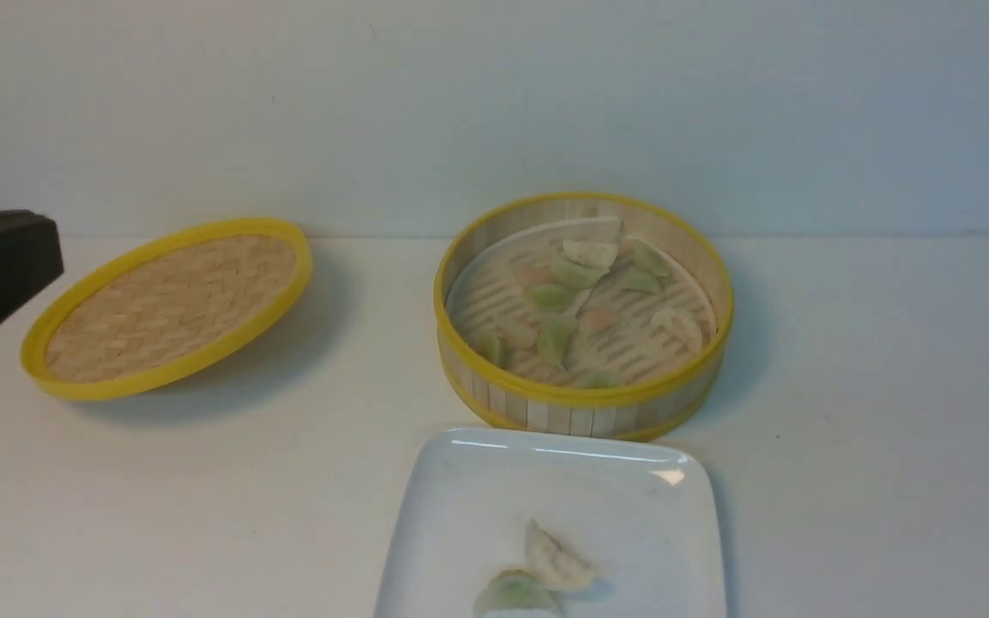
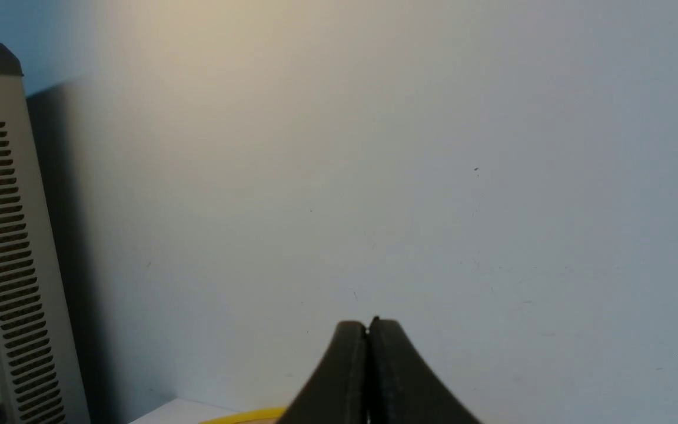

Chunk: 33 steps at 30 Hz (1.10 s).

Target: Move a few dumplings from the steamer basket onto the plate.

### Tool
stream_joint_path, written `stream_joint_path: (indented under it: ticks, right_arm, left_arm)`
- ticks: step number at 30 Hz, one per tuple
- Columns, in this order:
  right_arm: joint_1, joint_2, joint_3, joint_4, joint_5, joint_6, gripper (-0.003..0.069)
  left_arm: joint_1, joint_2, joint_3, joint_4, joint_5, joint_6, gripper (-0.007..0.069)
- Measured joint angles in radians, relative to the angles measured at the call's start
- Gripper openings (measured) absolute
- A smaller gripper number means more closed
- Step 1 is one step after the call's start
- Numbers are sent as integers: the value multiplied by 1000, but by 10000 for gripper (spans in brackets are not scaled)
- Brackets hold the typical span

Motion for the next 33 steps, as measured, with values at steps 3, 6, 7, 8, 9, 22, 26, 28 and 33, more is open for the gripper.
stream_joint_path:
  ticks: [3,6,7,8,9,22,26,28,33]
  right_arm:
    - [0,0,0,0,0,0,-15]
    - [0,0,0,0,0,0,-15]
    - [0,0,0,0,0,0,-15]
    - [0,0,0,0,0,0,-15]
    - [0,0,0,0,0,0,-15]
    - [0,0,0,0,0,0,-15]
    - [0,0,0,0,0,0,-15]
    - [0,0,0,0,0,0,-15]
    - [0,0,0,0,0,0,-15]
  left_arm:
    - [0,-2,0,-1,1,0,-6]
    - [0,-2,0,0,2,2,-6]
    - [0,-2,0,0,2,3,-6]
    - [0,-3,0,0,2,3,-6]
    - [0,-3,0,0,2,5,-6]
    - [326,-246,404,-160,-226,102,-6]
    - [497,-402,603,-300,-312,233,-6]
    - [558,-478,691,-337,-320,285,-6]
    - [600,-588,831,-330,-315,322,-6]
